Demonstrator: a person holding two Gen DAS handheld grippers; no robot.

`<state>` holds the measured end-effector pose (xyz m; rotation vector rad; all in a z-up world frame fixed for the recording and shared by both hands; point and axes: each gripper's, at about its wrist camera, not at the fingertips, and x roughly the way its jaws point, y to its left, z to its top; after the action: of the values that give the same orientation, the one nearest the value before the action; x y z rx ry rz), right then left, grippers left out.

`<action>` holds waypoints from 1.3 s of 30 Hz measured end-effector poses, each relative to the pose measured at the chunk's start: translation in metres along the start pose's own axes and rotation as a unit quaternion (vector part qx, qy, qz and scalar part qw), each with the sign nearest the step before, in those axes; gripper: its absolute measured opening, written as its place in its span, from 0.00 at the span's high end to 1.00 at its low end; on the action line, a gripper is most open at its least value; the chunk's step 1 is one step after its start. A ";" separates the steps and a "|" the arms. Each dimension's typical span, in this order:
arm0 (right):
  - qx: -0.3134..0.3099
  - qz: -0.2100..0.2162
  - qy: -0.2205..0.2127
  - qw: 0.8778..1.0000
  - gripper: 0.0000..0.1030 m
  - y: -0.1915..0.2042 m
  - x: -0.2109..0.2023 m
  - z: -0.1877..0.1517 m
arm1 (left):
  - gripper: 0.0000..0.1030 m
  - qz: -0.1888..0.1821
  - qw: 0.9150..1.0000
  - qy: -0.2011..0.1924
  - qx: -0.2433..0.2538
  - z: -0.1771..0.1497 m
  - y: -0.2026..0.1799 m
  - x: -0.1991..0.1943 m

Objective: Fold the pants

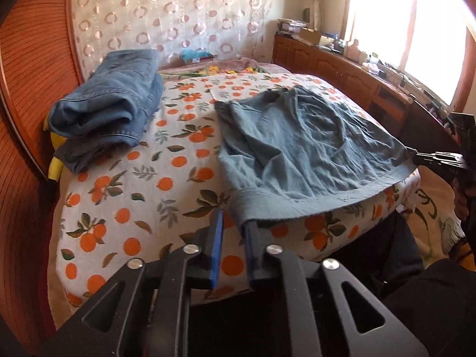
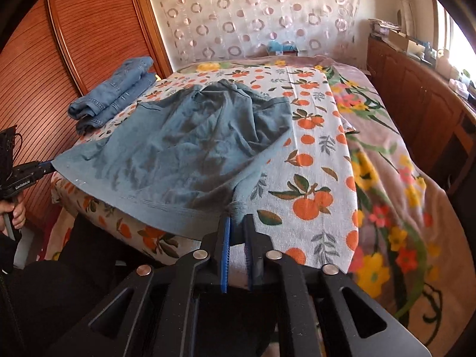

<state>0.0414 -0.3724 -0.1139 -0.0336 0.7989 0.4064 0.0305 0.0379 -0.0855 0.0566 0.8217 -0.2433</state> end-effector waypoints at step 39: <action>-0.042 0.015 0.031 0.999 0.69 -0.004 0.164 0.128 | 0.59 -0.019 0.997 0.022 0.077 0.129 -0.020 0.161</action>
<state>0.2337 -0.2972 -0.1395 -0.1125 0.8439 0.4688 0.2233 -0.0308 -0.1143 0.1912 0.8471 -0.3411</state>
